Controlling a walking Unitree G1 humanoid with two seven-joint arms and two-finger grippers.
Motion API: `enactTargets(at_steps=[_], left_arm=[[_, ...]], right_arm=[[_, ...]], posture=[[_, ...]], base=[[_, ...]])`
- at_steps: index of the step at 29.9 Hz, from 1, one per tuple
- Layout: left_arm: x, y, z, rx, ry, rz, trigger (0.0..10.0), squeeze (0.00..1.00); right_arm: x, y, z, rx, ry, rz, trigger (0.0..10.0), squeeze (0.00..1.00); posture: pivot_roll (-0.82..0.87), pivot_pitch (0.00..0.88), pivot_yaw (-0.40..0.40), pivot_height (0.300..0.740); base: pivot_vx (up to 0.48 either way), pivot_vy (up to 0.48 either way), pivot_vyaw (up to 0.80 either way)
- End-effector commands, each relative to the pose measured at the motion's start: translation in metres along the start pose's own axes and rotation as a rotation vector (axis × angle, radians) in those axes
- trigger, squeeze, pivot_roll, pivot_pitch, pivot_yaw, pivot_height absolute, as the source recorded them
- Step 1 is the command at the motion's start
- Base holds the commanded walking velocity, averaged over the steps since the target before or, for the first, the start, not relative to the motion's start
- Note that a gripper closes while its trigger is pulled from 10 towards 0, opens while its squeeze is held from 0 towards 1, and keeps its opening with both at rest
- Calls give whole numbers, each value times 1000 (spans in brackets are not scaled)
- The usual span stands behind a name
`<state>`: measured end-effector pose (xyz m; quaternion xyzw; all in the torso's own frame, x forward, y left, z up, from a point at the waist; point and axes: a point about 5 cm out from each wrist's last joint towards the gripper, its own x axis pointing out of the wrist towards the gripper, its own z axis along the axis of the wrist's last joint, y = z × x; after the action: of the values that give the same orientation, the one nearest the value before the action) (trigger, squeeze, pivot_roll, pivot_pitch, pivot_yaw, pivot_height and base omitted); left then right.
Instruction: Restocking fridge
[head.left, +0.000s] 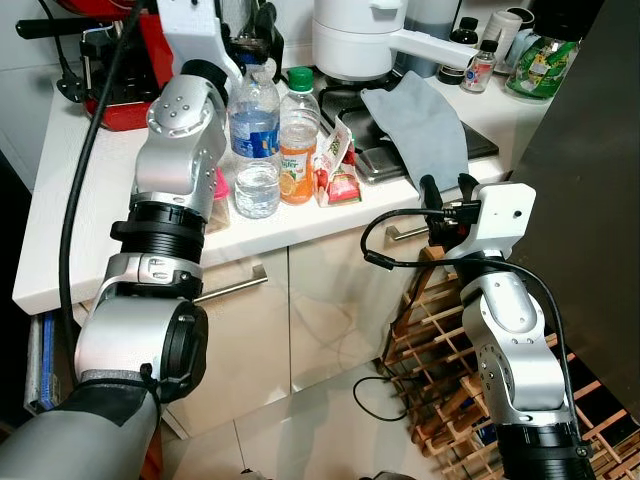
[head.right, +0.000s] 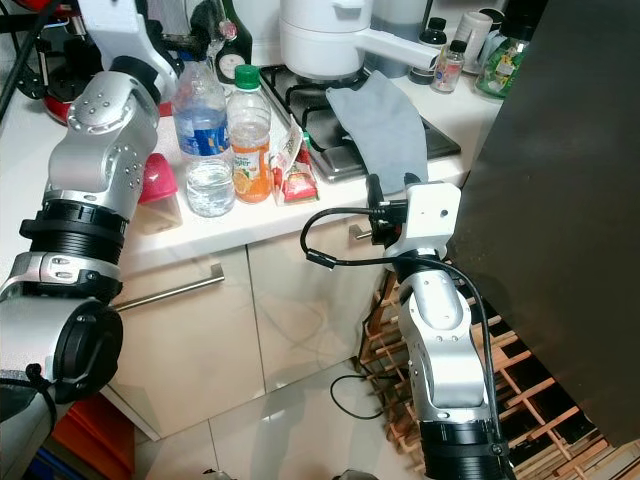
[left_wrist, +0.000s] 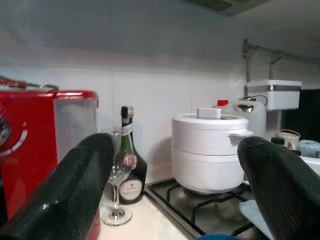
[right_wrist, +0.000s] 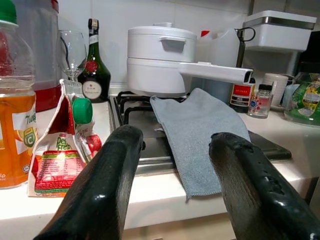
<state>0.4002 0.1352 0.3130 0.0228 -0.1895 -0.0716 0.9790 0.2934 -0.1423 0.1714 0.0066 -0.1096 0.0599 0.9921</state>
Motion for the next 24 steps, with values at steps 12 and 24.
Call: enactTargets(at_steps=[12,24], left_arm=[[-6,-3,0,30,17,-34,10000,0],[-14,-12,-15,-4,105,-59,10000,0]], right_arm=[[-2,-2,-4,-2,19,0,10000,0],[-3,-1,-7,-1,31,6,10000,0]], posture=[[-106,0,8,740],[-106,0,4,740]], base=[[0,0,0],[0,0,0]])
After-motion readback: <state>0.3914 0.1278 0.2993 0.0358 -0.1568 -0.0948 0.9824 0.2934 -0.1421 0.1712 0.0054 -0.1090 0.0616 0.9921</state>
